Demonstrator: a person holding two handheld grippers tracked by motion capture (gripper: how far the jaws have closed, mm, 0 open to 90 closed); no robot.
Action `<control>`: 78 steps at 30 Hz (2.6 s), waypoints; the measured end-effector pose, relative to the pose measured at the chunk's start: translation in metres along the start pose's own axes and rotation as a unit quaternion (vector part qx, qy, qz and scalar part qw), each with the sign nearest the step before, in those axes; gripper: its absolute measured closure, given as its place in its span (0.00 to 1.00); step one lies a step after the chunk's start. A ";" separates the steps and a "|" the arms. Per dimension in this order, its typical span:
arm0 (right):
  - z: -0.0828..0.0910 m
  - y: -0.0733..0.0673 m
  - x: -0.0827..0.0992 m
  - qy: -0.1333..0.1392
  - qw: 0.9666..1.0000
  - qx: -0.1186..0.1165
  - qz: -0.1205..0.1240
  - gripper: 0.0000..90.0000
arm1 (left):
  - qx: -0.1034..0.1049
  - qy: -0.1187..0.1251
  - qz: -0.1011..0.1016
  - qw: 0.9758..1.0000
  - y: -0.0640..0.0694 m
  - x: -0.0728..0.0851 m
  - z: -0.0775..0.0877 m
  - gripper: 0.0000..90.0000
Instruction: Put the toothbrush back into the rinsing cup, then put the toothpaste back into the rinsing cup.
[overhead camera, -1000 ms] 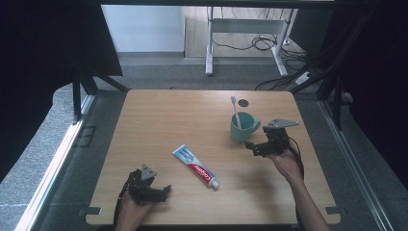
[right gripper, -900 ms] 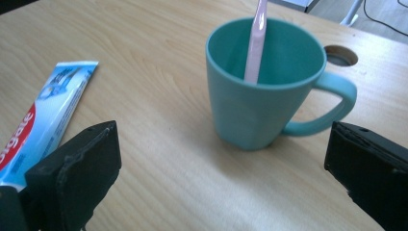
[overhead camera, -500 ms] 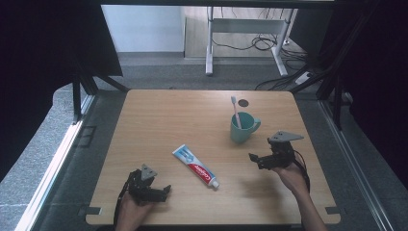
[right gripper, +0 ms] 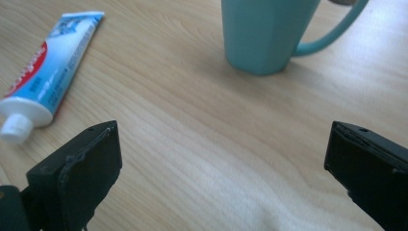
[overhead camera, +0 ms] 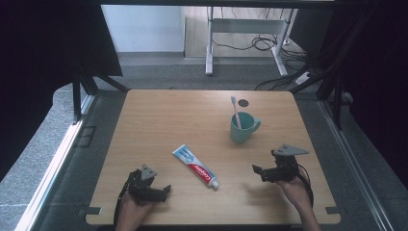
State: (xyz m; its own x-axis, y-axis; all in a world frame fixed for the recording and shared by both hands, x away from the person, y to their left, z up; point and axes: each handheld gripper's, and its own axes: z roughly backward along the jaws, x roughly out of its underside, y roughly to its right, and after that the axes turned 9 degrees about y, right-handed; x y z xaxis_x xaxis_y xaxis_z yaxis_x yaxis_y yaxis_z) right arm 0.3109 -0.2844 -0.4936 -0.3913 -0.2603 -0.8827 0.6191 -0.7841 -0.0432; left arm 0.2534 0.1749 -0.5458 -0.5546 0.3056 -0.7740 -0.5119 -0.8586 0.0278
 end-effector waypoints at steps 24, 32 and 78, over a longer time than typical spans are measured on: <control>-0.001 -0.004 0.047 -0.065 0.998 0.001 0.006 0.04 | 0.000 -0.001 0.000 1.000 0.000 0.000 0.000 0.00; -0.005 -0.005 0.053 -0.067 0.998 0.006 0.015 0.04 | -0.001 -0.001 0.001 1.000 0.000 0.000 0.000 0.00; -0.008 -0.017 0.027 -0.077 0.997 -0.027 0.014 0.04 | -0.001 -0.001 0.001 1.000 0.000 0.000 0.001 0.00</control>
State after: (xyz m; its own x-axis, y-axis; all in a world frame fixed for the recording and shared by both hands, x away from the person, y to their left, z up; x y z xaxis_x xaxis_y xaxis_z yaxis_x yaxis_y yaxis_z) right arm 0.2953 -0.2741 -0.5208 -0.4703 -0.3686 -0.8018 0.6655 -0.7448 -0.0480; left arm 0.2527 0.1751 -0.5457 -0.5565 0.3042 -0.7731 -0.5097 -0.8599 0.0286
